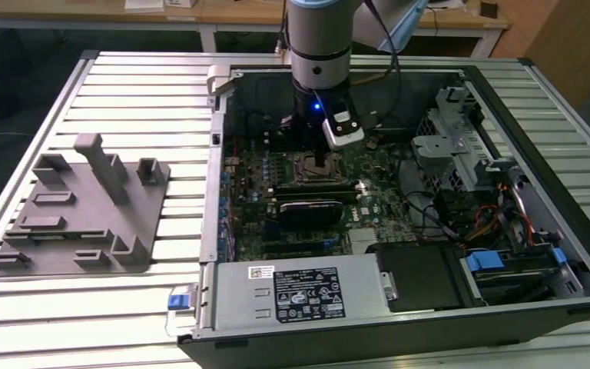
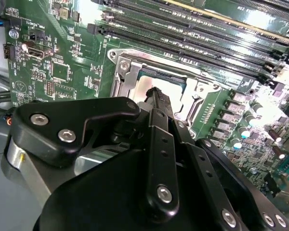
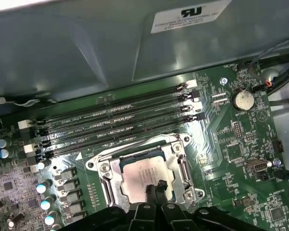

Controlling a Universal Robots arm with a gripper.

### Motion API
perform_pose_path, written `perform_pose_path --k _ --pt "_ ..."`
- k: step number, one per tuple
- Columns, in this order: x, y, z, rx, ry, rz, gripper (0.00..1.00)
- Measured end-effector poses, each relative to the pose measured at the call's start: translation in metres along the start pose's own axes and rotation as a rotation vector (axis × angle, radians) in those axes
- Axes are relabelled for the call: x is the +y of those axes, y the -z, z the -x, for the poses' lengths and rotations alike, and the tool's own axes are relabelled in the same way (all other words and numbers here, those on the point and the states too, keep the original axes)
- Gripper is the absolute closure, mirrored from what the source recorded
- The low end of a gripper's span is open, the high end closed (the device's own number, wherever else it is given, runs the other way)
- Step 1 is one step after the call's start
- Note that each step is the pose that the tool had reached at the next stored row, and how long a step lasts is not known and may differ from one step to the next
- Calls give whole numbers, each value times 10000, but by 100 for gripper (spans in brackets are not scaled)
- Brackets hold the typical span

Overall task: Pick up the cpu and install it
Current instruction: 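Install the first cpu locking lever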

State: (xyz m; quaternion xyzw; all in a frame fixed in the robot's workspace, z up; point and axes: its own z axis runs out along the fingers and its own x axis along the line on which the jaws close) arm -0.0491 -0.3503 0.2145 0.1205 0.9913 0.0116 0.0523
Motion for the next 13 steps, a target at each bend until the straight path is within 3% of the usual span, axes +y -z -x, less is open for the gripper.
perform_pose_path --k 4,13 --pt "0 16 2 0 -1 -1 89" --pt "5 139 14 -1 -1 0 89"
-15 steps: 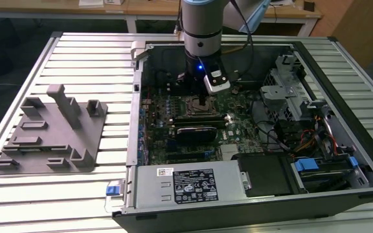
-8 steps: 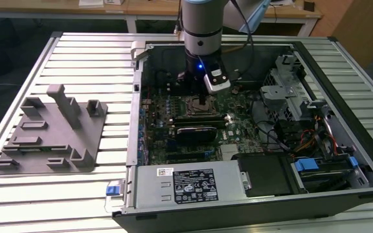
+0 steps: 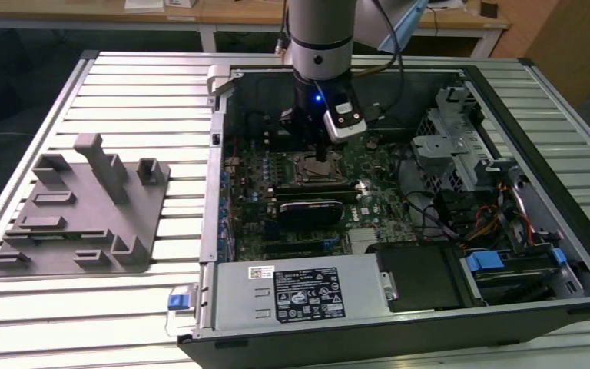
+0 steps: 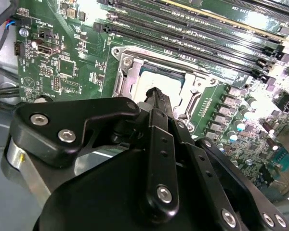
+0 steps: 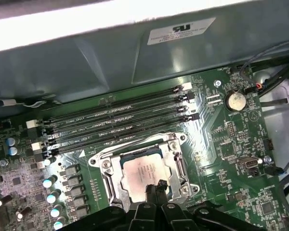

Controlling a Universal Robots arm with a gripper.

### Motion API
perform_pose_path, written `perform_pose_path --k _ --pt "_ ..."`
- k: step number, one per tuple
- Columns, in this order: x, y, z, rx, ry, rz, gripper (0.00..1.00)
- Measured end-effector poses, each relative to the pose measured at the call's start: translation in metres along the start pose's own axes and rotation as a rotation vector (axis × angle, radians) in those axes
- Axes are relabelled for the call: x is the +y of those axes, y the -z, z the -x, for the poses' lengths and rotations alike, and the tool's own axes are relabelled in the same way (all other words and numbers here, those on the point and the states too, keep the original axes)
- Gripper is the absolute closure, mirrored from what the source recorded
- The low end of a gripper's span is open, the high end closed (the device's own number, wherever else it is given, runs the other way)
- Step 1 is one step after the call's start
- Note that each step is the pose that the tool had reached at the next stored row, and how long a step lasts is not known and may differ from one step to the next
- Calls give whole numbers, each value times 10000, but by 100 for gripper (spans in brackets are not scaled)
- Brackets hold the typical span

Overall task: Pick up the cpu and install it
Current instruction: 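Install the first cpu locking lever, then install the second cpu locking lever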

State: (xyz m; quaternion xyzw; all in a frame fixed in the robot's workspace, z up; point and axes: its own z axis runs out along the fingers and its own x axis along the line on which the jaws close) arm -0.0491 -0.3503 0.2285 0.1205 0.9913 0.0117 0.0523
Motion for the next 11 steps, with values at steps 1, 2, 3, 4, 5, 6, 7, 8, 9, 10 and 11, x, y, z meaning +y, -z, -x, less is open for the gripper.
perform_pose_path --k 1,2,3,4,5,6,7,8,9,10,11 --pt "0 1 0 0 0 2 89" --pt "0 5 0 0 0 1 89" --pt "0 8 1 0 0 0 89" --pt "0 8 1 0 0 1 89" --pt "0 8 1 0 0 0 89" --pt "0 8 1 1 0 0 89" --pt "0 9 1 1 0 0 89" --pt "0 9 1 0 0 0 89" --pt "-1 9 1 1 1 -1 89" --pt "-7 11 3 2 2 -4 89" --pt "-13 10 4 2 1 -3 89"
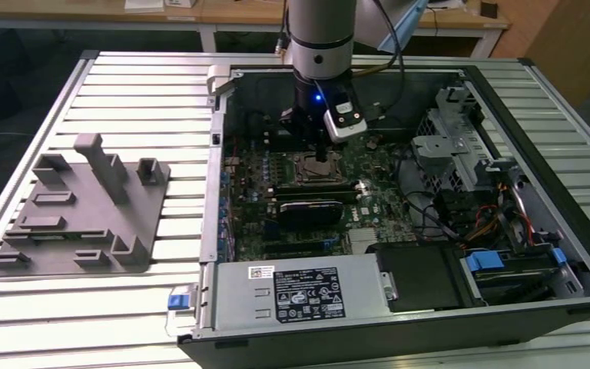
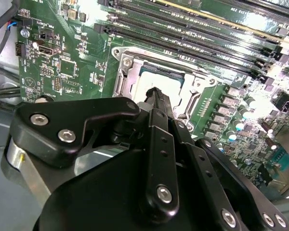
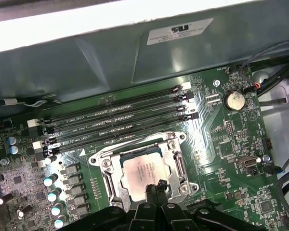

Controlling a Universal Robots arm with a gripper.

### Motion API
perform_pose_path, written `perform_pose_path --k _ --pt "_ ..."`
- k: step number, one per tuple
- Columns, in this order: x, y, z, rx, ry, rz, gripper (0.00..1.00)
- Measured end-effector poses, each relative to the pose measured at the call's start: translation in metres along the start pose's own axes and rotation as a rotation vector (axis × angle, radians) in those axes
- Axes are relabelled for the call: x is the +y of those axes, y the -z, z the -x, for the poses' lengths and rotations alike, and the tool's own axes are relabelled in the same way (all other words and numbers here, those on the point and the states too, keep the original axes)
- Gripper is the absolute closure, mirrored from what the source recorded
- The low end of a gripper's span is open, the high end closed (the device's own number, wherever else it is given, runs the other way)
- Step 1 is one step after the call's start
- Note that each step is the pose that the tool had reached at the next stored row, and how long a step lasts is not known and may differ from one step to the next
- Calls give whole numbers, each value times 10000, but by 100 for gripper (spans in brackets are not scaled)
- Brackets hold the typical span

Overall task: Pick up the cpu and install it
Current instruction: 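Install the second cpu locking lever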

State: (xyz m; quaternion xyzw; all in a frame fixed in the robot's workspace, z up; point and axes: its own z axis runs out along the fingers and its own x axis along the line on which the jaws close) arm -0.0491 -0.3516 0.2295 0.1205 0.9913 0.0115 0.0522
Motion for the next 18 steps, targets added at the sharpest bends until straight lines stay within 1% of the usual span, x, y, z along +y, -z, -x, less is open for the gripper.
perform_pose_path --k 6,13,18 --pt "-59 -1 15 -1 -1 3 89" --pt "-159 1 39 -1 -1 2 89" --pt "-199 1 51 2 -1 1 89"
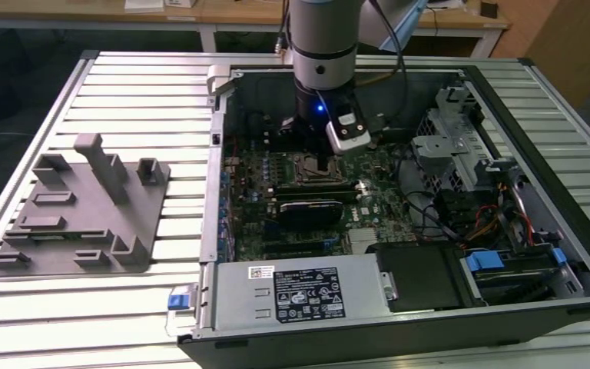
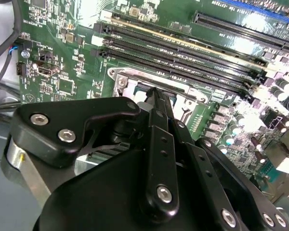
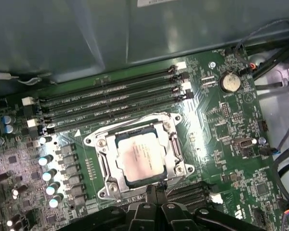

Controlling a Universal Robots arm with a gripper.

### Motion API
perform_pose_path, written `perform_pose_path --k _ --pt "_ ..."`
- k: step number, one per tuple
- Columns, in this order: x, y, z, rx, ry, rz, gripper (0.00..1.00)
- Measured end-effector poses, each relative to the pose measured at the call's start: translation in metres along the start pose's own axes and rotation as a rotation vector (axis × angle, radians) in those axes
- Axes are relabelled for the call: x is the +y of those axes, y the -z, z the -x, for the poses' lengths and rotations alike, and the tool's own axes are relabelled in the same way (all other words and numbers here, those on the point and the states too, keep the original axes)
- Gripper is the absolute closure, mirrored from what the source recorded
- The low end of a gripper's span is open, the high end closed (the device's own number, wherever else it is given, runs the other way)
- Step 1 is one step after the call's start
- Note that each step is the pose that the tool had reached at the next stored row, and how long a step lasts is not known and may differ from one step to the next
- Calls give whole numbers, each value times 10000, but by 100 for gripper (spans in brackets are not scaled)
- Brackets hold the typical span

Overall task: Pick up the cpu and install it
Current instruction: 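Install the second cpu locking lever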

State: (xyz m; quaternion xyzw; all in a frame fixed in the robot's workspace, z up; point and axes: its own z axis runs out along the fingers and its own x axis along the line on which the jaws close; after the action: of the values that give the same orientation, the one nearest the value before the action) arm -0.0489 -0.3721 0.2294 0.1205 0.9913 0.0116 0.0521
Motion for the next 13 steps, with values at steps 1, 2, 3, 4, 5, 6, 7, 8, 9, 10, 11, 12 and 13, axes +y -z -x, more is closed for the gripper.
perform_pose_path --k 1,2,3,4,5,6,7,8,9,10,11,12,13 --pt "-8 0 3 2 0 0 89" --pt "-16 0 6 5 -1 -1 89" --pt "-26 0 11 8 -1 -1 89" --pt "-36 -1 15 12 -1 -2 89" --pt "-47 -1 19 16 -1 -3 89" --pt "-58 -1 24 20 0 -4 89" --pt "-68 -1 28 25 0 -5 89" --pt "-79 -1 32 29 0 -6 89" --pt "-91 -1 37 32 0 -6 89" --pt "-101 -1 40 35 0 -8 89" --pt "-112 0 44 38 0 -8 89" --pt "-123 -1 47 40 0 -7 89" --pt "-134 -1 49 42 -1 -4 89"
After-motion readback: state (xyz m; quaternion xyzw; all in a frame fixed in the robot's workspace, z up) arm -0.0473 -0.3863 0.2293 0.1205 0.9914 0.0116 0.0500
